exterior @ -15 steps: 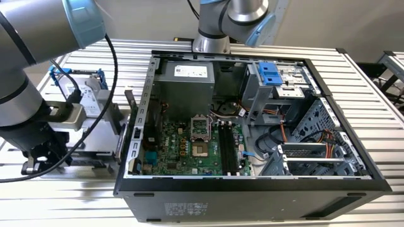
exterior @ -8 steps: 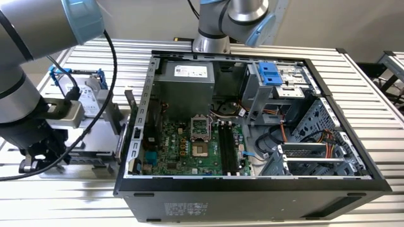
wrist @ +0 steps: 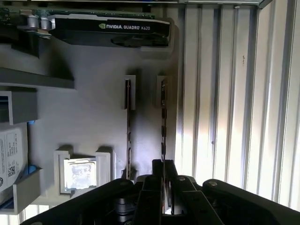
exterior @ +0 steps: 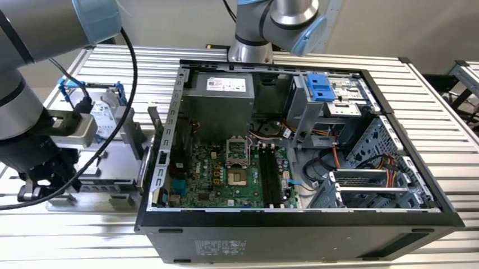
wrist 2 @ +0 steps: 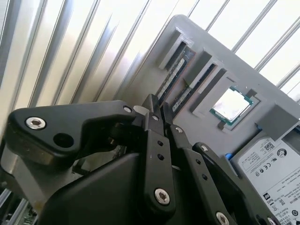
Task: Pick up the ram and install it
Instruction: 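Pick up the ram and move it above insertion slot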
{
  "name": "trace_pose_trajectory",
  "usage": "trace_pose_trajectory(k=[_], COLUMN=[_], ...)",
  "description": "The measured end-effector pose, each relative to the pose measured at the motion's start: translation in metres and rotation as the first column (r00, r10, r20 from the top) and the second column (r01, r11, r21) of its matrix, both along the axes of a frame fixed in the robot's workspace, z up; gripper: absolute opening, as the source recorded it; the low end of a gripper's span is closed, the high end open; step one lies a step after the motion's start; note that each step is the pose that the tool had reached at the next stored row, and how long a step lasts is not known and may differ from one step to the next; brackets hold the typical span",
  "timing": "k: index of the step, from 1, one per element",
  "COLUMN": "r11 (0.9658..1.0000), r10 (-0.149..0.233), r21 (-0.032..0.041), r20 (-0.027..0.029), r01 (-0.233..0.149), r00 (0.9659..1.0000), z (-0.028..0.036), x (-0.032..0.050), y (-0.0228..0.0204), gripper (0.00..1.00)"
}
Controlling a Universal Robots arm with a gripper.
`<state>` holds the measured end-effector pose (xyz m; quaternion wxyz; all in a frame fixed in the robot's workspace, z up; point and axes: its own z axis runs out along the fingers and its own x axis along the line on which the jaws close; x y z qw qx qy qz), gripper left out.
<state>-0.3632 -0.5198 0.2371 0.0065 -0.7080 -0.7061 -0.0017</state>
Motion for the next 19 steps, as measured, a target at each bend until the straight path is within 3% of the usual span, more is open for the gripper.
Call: trace_pose_trajectory(k=[19], r11=[1.0000], r10=[0.000], r21=[0.0000], r20=[-0.0001], r01=[0.000], r00=[1.0000], z=[0.0388], x=[-0.0001], y=[0.0001], gripper=[0.00])
